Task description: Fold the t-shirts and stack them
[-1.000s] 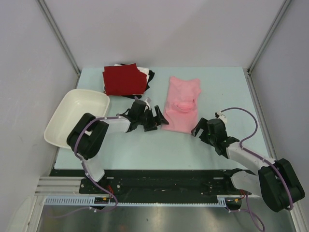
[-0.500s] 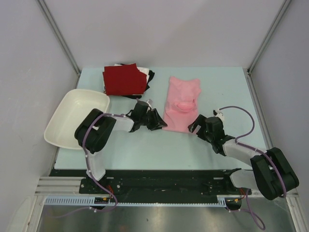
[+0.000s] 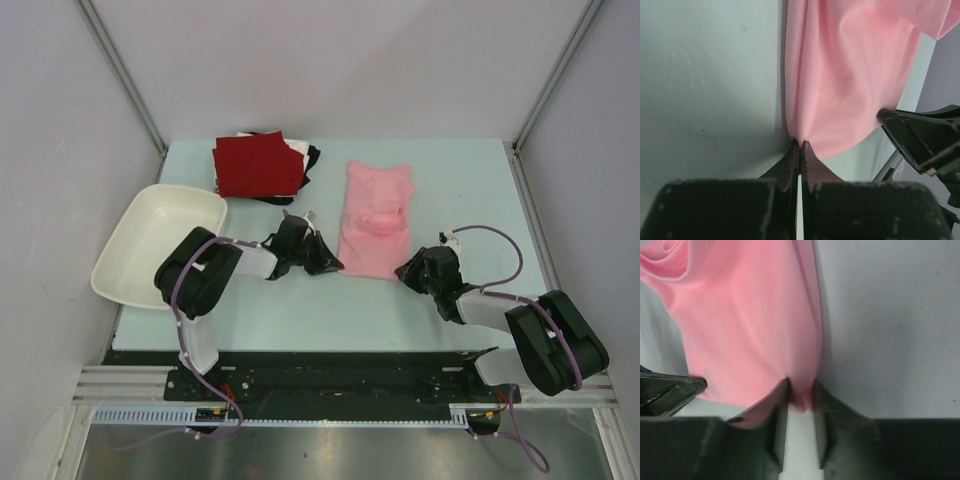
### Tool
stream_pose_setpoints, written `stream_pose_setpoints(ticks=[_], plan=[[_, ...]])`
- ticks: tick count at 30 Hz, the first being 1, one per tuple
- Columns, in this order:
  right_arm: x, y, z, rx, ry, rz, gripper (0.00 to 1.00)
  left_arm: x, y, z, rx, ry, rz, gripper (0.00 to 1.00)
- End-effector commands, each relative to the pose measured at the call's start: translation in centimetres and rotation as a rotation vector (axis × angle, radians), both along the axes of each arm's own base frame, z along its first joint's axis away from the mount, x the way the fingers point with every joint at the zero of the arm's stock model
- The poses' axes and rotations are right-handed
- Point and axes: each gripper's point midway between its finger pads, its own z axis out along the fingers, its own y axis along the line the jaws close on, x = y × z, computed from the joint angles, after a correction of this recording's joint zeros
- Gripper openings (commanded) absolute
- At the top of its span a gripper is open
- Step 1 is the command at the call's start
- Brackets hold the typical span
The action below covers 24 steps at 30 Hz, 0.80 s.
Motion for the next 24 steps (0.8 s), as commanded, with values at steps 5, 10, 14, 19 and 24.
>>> stream_pose_setpoints(ticks=[5,10,14,19,24], plan=[[-3.2,-0.8,-4.2,-0.026,0.133,-0.012,0.00,-4.9,1.7,-1.6,0.043,0.076,-0.011,0.00],[-3.9,0.1,-1.3,-0.012,0.069,0.043,0.00,-7.4,-0.1,1.9,-0.001,0.010,-0.073,0.00],[-6.3,-0.2,1.1,-0.074,0.018,0.058,0.00,-10.3,-0.6,2.9,0.030,-0.032,-0.094,0.00],[-9.6,0.5,3.7,-0.071,-0.044,0.113,0.00,-14.3,-0.2,3.5,0.013,-0.044,-0.086,0.00],[-10.9,0.8,5.5,-0.061,-0.091,0.133,0.00,-16.1,1.1,5.2,0.021,-0.080,-0.054,0.00]])
